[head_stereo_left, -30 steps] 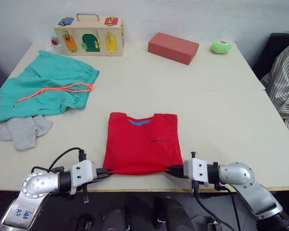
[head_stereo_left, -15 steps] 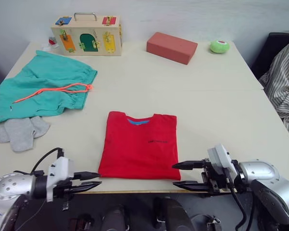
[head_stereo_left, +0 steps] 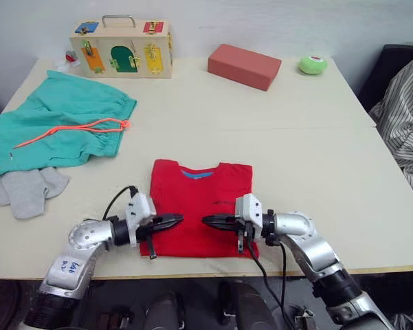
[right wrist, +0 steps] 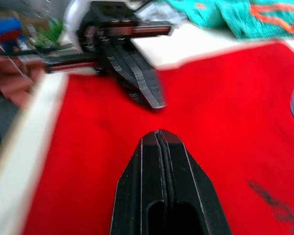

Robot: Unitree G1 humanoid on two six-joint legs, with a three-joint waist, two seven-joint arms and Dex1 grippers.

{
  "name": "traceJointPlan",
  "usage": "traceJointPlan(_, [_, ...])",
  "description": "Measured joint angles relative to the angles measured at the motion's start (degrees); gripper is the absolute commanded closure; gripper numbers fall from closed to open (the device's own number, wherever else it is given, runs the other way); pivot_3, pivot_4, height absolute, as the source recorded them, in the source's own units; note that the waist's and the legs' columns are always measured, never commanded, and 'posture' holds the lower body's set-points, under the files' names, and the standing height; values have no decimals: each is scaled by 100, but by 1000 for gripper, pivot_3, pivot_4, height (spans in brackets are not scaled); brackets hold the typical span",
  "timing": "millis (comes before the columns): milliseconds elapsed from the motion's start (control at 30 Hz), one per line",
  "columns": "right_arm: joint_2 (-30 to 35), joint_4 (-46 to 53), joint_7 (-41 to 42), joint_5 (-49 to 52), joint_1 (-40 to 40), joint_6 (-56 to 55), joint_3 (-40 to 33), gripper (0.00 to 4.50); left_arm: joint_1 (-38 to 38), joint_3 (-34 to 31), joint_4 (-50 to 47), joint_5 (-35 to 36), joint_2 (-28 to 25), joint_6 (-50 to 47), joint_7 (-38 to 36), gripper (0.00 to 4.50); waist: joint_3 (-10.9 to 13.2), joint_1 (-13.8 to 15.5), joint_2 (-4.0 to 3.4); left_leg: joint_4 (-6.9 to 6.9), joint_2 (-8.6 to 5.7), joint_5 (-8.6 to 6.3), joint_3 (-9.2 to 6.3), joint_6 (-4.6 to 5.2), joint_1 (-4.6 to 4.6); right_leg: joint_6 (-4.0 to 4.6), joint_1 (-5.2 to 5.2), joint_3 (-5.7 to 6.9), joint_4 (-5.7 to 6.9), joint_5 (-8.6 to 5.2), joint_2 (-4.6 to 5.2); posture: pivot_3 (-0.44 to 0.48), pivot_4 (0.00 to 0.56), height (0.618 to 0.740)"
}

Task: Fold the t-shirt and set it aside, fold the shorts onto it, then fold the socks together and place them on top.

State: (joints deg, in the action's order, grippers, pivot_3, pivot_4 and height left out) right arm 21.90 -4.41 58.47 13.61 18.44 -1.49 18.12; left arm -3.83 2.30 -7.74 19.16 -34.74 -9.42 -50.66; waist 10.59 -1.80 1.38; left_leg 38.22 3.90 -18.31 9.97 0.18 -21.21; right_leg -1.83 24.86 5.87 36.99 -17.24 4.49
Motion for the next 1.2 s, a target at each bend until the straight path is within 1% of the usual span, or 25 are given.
traceJointPlan(200, [-237,-843,-326,-246,467,-286,-187,4484,121,-18,159,-116,8,268,54,4500,-1,-6,0,-1,-1,4,-6,-2,44,3,-34,-3,19,1,9,0,150,740])
traceJointPlan(267, [-271,-1176,-473,-150,600,-189,-472,4484,188,-24,172,-121,8,281,94,4500,-4,-1,1,-6,-3,4,-5,-3,62,4,-46,-8,26,1,15,0,150,740])
traceJointPlan(433, [-287,-1947,-829,-5,895,-112,-1126,4484,211,-53,385,-126,5,521,53,4500,-19,-9,-2,-11,-3,5,-2,-8,74,14,-48,-10,39,-5,17,0,150,740])
traceJointPlan(500, [-292,-2214,-931,-3,1019,-196,-1277,4484,209,-76,471,-125,24,647,33,4500,-22,-16,-5,-12,-3,7,0,-10,77,15,-48,-11,42,-5,17,0,150,740])
traceJointPlan(633, [-311,-2335,-907,90,1022,-339,-1518,4484,217,-273,581,281,176,557,-112,4500,-21,-19,-10,-14,-1,9,-1,-13,74,15,-44,-11,45,-5,16,0,150,740])
traceJointPlan(733, [-358,-1780,-613,214,907,-303,-1433,4484,91,-472,538,730,230,54,-144,4500,-16,-33,-18,-16,2,14,-2,-21,59,15,-30,-10,46,-5,12,0,150,740])
traceJointPlan(800, [-424,-1384,-511,163,910,-250,-1234,4484,-215,-536,520,776,318,-74,-29,4500,-16,-23,-18,-17,1,15,-5,-23,59,15,-32,-8,45,-5,11,0,150,740])
traceJointPlan(867, [-506,-1265,-537,-26,926,-233,-995,4484,-534,-533,557,682,388,-123,153,4500,-17,-15,-17,-17,-1,15,-4,-23,59,15,-33,-7,44,-5,12,0,150,740])
traceJointPlan(933, [-593,-1355,-623,-295,940,-275,-779,4484,-823,-508,718,474,476,-124,368,4500,-17,-8,-17,-17,-4,14,-2,-22,58,15,-32,-8,43,-5,13,0,150,740])
traceJointPlan(1000, [-718,-1703,-814,-598,1062,-338,-602,4484,-1160,-378,1165,126,580,-88,611,4500,-17,-7,-17,-16,-5,14,0,-21,57,15,-30,-7,42,-5,11,0,150,740])
traceJointPlan(1033, [-763,-1774,-875,-656,1121,-361,-558,4484,-1210,-334,1329,0,608,-72,692,4500,-17,-27,-17,-17,-4,14,2,-21,56,15,-28,-9,42,-5,9,0,150,740])
traceJointPlan(1100, [-779,-1985,-1028,-718,1312,-339,-586,4484,-1220,-309,1554,-153,707,-56,789,4500,-17,-52,-16,-17,-2,15,3,-22,56,15,-29,-9,42,-5,8,0,150,740])
traceJointPlan(1200, [-710,-2334,-1251,-698,1499,-336,-821,4484,-1214,-291,1636,-287,730,149,801,4500,-18,-47,-15,-16,-2,15,1,-21,57,15,-30,-8,41,-6,11,0,150,740])
